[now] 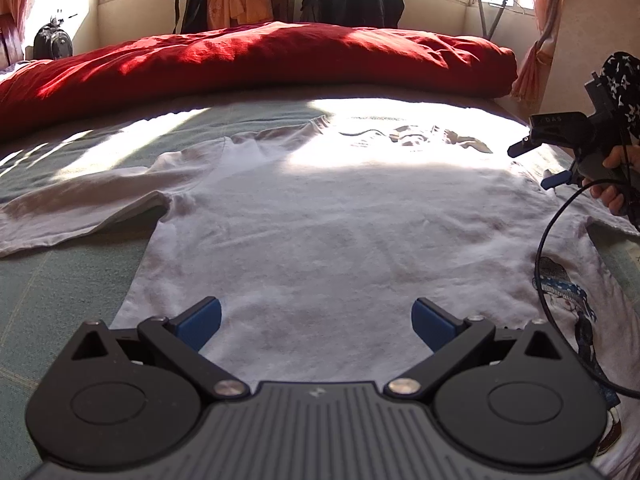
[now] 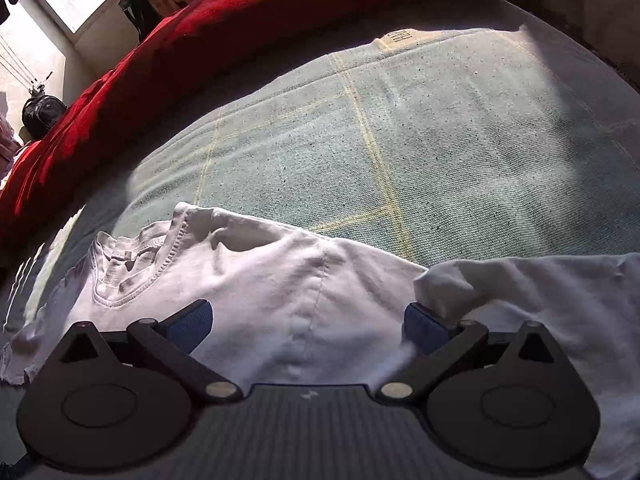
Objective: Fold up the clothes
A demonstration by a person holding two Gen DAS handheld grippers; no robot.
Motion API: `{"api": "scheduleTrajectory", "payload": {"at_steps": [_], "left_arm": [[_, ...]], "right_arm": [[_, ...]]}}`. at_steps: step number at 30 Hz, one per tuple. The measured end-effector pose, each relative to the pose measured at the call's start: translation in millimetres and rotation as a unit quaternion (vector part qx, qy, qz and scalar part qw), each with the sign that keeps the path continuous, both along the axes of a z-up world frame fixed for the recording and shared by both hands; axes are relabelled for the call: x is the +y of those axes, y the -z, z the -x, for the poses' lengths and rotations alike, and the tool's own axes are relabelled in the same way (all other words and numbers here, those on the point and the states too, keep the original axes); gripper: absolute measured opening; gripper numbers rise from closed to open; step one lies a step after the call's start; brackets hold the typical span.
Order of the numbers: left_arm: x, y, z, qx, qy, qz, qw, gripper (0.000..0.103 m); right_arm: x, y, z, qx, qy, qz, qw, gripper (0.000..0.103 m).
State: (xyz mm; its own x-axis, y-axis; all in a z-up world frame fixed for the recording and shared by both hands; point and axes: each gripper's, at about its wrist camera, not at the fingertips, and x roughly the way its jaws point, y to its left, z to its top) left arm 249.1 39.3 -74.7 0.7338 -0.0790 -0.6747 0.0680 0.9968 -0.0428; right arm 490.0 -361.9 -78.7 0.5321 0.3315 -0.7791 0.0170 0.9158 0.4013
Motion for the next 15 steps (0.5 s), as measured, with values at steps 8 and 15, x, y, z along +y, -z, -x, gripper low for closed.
{"api": "scheduleTrajectory", "payload": {"at_steps": [8,15], "left_arm": [[2.1,1.5,0.8,0.000,-0.003,0.003,1.0000,0.101],[5.0,1.1,2.9,-0.002,-0.006,0.009,0.9999,0.101]], "right_arm": [[1.4,9.4,-34.0,-0.034,0.006,-0.013,0.999,0.103],[4.6,-21.9,-10.8,-0.040,0.006,-0.037,0.998,0.103]]}}
